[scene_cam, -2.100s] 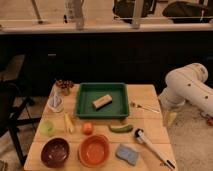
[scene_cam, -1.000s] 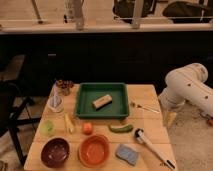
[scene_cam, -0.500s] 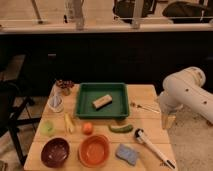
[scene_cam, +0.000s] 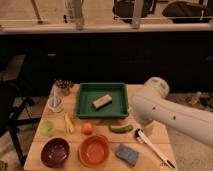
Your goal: Place banana in purple bowl
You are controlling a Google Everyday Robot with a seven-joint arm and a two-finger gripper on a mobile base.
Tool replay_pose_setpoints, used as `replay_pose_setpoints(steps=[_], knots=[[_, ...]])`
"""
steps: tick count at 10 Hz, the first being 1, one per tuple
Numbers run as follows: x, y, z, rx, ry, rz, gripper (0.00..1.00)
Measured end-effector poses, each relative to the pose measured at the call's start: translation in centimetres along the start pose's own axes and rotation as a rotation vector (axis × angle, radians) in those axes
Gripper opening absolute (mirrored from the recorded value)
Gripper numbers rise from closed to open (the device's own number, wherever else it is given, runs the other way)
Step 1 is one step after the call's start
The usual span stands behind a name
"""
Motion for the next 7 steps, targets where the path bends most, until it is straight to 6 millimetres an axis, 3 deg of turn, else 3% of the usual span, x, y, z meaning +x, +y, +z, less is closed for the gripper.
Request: replay_pose_setpoints(steps=[1, 2, 3, 7], knots=[[-1.8, -0.5, 0.0, 0.002, 0.009, -0.071, 0.8], [-5.0, -1.2, -0.1, 0.011, 0.021, -0.197, 0.8], [-6.2, -1.3, -0.1, 0.012, 0.026, -0.245, 0.8], [-6.4, -1.2, -0.1, 0.009, 0.029, -0.255, 0.8]])
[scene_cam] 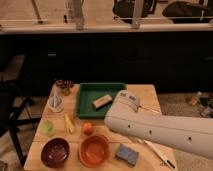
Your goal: Place banana in purple bowl
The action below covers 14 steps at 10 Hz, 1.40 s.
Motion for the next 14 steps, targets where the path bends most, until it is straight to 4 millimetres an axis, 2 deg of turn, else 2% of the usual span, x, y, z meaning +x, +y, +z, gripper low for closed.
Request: replay_pose_setpoints(steps=[4, 8, 9, 10, 12, 14], knots=[[0.1, -0.4, 0.3, 0.002, -0.002, -0.025, 0.8], [1.1, -8.0, 2.0, 0.026, -0.031, -0.191, 0.8], [0.6, -10.6, 2.2, 0.036, -0.038, -0.254, 0.8], [0.0, -12.3, 2.2, 0.042, -0.041, -0.302, 0.8], [-1.4, -14.9, 2.3, 0.053, -0.049, -0.39, 0.8], [-3.7, -17.7, 2.8, 0.069, -0.067, -0.495, 0.8]])
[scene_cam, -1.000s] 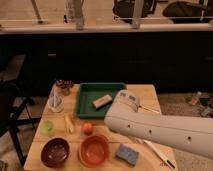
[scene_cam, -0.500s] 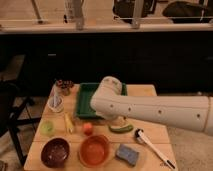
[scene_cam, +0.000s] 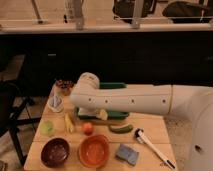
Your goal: Place banana in purple bowl
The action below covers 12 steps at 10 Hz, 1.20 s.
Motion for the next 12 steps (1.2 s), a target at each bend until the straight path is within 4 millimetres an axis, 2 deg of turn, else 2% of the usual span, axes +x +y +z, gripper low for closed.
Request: replay_pose_setpoints(steps=[2, 3, 7, 8, 10, 12], knots=[[-0.7, -3.7, 1.1, 0.015, -0.023, -0.108, 0.8], [-0.7, -4.8, 1.5, 0.021, -0.033, -0.143, 0.8], [-0.7, -7.5, 2.5, 0.034, -0.061, -0.191, 0.8], [-0.3, -8.8, 3.2, 0.043, -0.087, -0.172, 0.8], [-0.2, -10.2, 4.0, 0.056, -0.126, -0.136, 0.8], [0.0, -10.9, 4.8, 0.072, -0.175, -0.088, 0.8]])
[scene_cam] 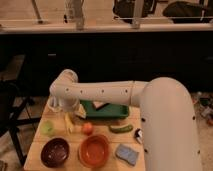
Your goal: Place banana in purple bowl
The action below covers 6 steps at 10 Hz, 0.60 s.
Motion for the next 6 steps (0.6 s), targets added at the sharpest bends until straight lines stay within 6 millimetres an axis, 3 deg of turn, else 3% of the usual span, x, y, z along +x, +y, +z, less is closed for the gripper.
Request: replay_pose_setpoints(steps=[6], knots=[[-0.8, -1.9, 2.9, 0.016, -0.119, 0.032, 0.8]])
